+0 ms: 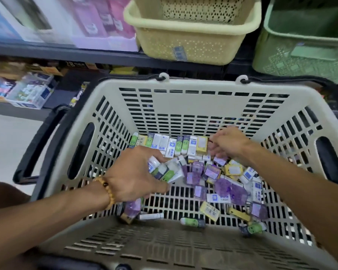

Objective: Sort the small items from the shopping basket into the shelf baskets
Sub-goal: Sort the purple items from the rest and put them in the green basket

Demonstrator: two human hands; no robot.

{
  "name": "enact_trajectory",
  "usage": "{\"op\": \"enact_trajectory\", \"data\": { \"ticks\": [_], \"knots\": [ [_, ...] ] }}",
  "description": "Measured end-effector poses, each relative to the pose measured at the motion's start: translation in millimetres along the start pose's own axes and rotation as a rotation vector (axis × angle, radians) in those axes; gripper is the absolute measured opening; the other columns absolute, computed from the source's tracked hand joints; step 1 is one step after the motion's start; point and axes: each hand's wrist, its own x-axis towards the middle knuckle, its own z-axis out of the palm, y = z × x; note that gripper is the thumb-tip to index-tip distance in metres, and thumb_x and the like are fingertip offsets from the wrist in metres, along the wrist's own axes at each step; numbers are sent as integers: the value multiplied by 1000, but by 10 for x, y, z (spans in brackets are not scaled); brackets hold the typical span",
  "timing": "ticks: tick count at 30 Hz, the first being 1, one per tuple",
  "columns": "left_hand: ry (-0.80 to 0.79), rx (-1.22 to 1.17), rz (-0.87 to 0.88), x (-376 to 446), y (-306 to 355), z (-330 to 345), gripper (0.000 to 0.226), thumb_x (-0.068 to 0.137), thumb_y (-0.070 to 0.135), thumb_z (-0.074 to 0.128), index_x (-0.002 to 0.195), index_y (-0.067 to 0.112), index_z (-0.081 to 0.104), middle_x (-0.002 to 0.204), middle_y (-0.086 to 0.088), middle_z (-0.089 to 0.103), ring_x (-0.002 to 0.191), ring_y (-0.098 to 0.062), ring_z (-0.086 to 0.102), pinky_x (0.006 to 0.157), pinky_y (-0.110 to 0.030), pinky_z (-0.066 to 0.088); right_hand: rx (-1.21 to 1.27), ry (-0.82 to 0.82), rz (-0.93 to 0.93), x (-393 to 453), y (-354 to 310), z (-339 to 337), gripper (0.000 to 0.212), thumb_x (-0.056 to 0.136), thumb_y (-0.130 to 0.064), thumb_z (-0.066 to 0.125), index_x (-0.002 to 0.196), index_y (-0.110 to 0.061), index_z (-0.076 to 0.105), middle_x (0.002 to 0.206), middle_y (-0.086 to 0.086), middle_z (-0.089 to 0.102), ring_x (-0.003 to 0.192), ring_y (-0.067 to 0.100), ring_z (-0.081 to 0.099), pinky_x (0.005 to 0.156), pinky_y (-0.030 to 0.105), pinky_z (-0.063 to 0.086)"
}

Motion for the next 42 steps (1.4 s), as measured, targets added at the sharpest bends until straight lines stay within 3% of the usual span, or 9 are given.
{"op": "enact_trajectory", "data": {
  "ticks": [3, 6, 9, 12, 16, 23, 34, 39, 42],
  "knots": [
    [78, 68, 4, 19, -23, -23, 38, 63, 26, 88, 93, 33, 65, 83, 4, 68, 47, -10, 64, 41, -22, 51, -6, -75, -132, -189, -203, -19, 35, 97, -37, 57, 93, -4, 68, 84, 15, 73, 68, 22, 69, 56, 29, 52],
    [143, 82, 20, 47, -30, -74, 39, 61, 30, 88, 92, 33, 65, 77, 6, 70, 50, -8, 64, 42, -20, 49, 120, -505, -127, -486, -434, 107, 48, 83, -56, 65, 107, -15, 65, 89, 9, 75, 77, 27, 74, 59, 28, 56],
    [153, -27, 10, 69, -7, -119, 34, 61, 22, 89, 86, 29, 66, 67, 3, 72, 51, -13, 68, 46, -26, 55, 267, -680, -142, -656, -499, 285, 42, 77, -36, 75, 113, -20, 62, 91, 4, 76, 81, 28, 73, 63, 27, 59],
    [81, -259, -64, 41, 15, -171, 34, 61, 10, 89, 86, 19, 68, 68, -5, 74, 55, -26, 71, 48, -31, 57, 354, -636, -143, -683, -495, 383, 31, 87, -7, 67, 116, -10, 58, 83, 12, 74, 76, 22, 72, 65, 23, 59],
    [9, -452, -174, -48, 24, -236, 35, 66, 8, 86, 95, 9, 67, 76, -12, 75, 53, -20, 67, 42, -21, 48, 357, -617, -128, -614, -464, 406, 23, 91, 5, 60, 112, -3, 59, 80, 17, 73, 67, 20, 69, 60, 21, 59],
    [-31, -712, -320, -378, -137, -380, 33, 64, 17, 86, 90, 9, 68, 64, -6, 70, 48, -14, 61, 49, -24, 50, 129, -352, -121, -179, -496, 588, 9, 94, -11, 62, 96, -4, 67, 79, 20, 71, 55, 16, 56, 45, 22, 44],
    [20, -1010, -392, -472, -258, -402, 14, 58, 19, 86, 66, 17, 75, 61, -6, 65, 45, -12, 55, 46, -20, 47, 27, -267, -117, 355, -780, 1318, 26, 85, -13, 75, 99, 8, 68, 70, 14, 63, 47, 11, 47, 41, 21, 37],
    [65, -1021, -374, -444, -316, -415, 11, 64, 17, 85, 66, 17, 74, 65, -6, 68, 51, -14, 59, 48, -23, 48, 72, -153, -181, 361, -720, 1432, 10, 81, -4, 75, 82, -10, 68, 80, 11, 71, 63, 15, 63, 63, 29, 54],
    [79, -1020, -357, -450, -311, -418, 14, 65, 15, 84, 73, 16, 72, 68, -6, 70, 54, -15, 63, 45, -23, 49, 90, -15, -227, 343, -654, 1470, 21, 81, -1, 73, 101, -4, 70, 96, 12, 71, 86, 23, 66, 86, 37, 56]
  ]
}}
